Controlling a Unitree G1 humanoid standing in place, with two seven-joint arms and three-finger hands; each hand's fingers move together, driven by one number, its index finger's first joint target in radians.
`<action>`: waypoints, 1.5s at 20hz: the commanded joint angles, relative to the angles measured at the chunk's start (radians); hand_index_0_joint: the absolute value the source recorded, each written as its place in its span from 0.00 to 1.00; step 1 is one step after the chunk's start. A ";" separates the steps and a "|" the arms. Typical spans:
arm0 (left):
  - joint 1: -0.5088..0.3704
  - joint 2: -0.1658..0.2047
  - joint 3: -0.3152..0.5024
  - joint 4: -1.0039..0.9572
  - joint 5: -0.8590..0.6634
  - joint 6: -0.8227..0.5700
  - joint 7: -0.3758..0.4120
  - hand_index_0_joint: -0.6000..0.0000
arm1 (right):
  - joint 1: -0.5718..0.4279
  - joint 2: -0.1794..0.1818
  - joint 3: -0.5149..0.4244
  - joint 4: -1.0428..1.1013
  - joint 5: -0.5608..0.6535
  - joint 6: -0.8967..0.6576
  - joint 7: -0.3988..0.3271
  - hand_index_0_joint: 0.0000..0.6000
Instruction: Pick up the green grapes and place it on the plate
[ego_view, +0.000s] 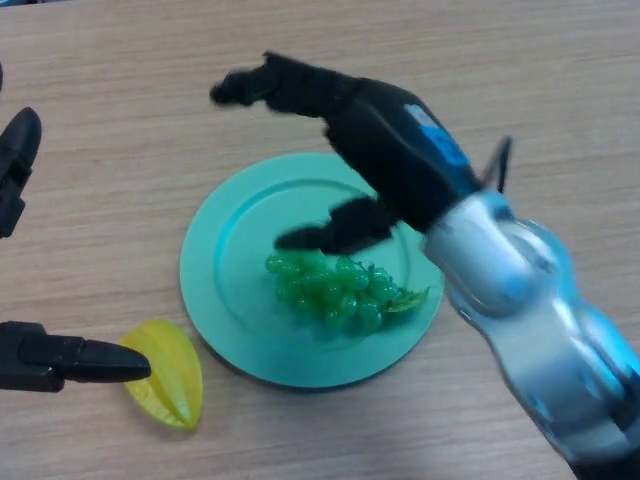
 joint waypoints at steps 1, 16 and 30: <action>-0.034 0.044 0.063 -0.049 -0.039 -0.144 0.003 1.00 | 0.031 0.005 -0.154 -0.166 0.048 0.005 0.015 0.00; -0.076 0.075 0.039 -0.032 0.042 -0.156 -0.012 1.00 | 0.399 -0.034 -0.415 -0.608 0.393 0.173 0.043 0.00; -0.125 0.103 0.028 -0.130 0.050 0.005 0.051 1.00 | 0.405 -0.056 -0.469 -0.701 0.456 0.296 0.065 0.00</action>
